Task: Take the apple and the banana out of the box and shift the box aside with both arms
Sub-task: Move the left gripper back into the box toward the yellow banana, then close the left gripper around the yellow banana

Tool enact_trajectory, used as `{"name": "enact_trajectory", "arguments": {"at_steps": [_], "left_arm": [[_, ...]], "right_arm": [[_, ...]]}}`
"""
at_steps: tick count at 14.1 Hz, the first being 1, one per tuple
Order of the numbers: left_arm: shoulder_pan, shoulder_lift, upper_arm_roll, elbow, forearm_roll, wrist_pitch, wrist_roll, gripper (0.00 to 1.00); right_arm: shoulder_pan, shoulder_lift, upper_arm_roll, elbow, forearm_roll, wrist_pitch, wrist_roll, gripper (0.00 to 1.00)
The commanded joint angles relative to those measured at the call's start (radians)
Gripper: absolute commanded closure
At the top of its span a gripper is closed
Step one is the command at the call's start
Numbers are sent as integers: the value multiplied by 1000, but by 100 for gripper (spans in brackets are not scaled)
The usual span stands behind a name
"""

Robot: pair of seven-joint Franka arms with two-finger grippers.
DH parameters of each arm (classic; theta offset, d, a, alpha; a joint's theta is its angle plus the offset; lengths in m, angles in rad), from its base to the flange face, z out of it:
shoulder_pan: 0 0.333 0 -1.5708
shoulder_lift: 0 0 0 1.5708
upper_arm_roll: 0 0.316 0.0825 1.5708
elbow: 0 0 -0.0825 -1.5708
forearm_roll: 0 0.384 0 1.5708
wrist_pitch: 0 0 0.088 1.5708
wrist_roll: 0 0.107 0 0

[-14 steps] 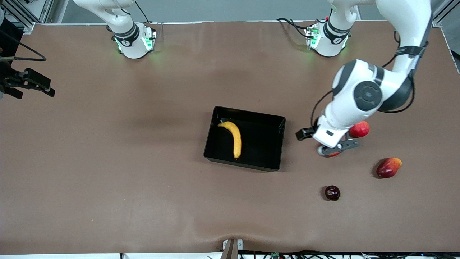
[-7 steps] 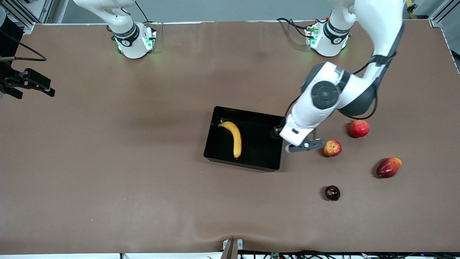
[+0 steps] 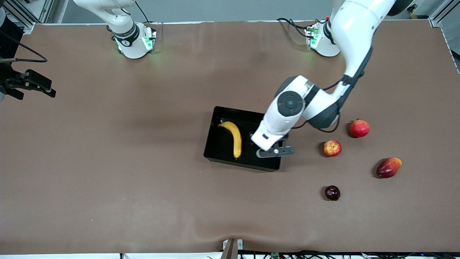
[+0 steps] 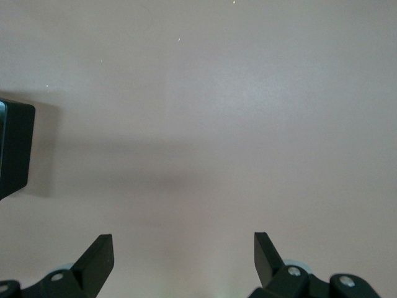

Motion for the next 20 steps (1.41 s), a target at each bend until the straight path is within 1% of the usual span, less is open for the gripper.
{"name": "enact_trajectory", "arguments": {"at_steps": [1, 3, 5, 6, 8, 11, 15, 19, 20], "left_arm": [[-67, 66, 10, 86, 37, 16, -53, 0], [-89, 89, 13, 86, 41, 27, -53, 0], [-139, 121, 47, 88, 87, 67, -55, 0], [-165, 135, 67, 88, 92, 99, -55, 0], [-196, 160, 97, 88, 93, 119, -53, 0], [-213, 198, 101, 88, 93, 179, -58, 0], [-291, 223, 176, 88, 93, 216, -72, 0], [-308, 252, 185, 88, 93, 248, -76, 0], [-316, 258, 185, 88, 93, 250, -76, 2]], "right_arm": [[4, 18, 0, 21, -5, -3, -10, 0], [5, 20, 0, 21, -3, -3, -9, 0], [5, 24, 0, 21, -2, -3, -6, 0], [5, 26, 0, 21, -2, -3, -4, 0], [8, 26, 1, 21, 0, -2, -4, 0], [16, 29, 1, 21, -2, -3, -4, 0], [20, 32, 1, 21, -3, -3, -4, 0], [22, 34, 1, 21, -5, -3, -7, 0], [20, 32, 0, 23, -6, -3, -10, 0]]}}
